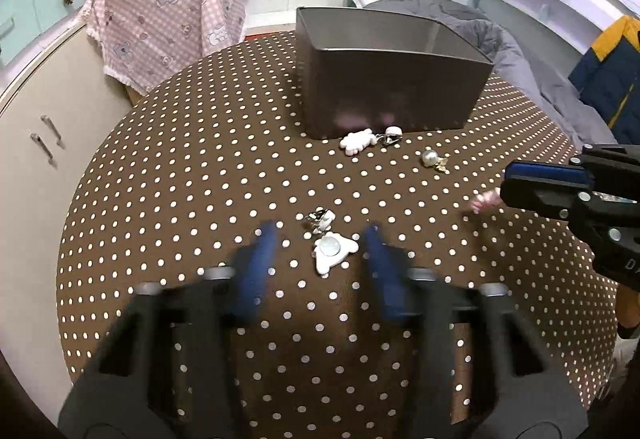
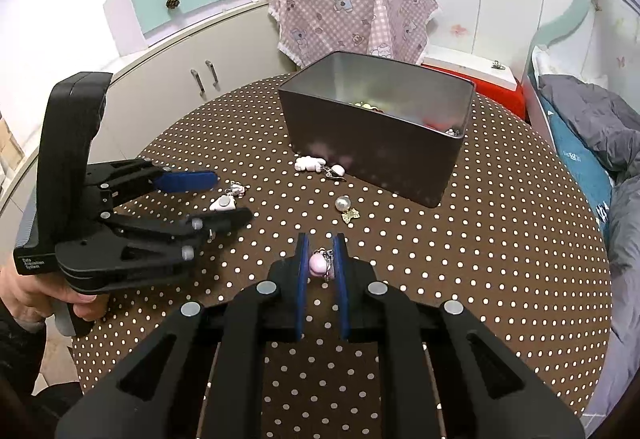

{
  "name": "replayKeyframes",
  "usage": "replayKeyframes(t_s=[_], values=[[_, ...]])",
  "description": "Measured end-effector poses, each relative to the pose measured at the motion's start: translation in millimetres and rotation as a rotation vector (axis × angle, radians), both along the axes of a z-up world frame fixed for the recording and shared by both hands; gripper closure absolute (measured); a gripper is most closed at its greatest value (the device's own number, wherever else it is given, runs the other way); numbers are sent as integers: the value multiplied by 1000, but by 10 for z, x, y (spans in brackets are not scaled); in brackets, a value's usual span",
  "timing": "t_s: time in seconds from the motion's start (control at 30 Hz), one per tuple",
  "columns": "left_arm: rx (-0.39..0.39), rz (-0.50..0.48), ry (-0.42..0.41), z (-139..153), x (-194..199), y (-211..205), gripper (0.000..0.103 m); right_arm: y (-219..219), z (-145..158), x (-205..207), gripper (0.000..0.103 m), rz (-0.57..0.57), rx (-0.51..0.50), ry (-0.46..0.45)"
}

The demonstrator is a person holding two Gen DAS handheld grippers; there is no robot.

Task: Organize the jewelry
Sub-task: 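Grasp a white charm with left tool while right tool grasps a pink bead charm, then carry both charms over the box and open both tools to drop them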

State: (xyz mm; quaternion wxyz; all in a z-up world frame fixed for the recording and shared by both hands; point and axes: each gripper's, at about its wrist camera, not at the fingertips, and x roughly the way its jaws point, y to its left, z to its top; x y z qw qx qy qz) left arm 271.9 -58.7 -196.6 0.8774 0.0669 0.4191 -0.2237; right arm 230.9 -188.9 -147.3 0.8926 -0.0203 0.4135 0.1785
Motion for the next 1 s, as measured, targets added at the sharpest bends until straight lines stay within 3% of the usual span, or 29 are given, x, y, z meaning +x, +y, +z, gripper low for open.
replayKeyframes(t_s=[0.03, 0.2, 0.37, 0.8, 1.0], values=[[-21, -3, 12, 6, 1, 23, 82, 1, 8, -4, 92, 1, 2, -2], [-51, -22, 15, 62, -48, 67, 82, -37, 119, -33, 92, 2, 12, -27], [-71, -30, -34, 282, -70, 135, 82, -105, 338, -45, 92, -6, 16, -78], [-160, -75, -293, 1528, 21, 48, 82, -288, 1373, 167, 92, -9, -2, -310], [-200, -77, -348, 1883, 201, -72, 82, -367, 1632, 414, 92, -18, 45, -342]])
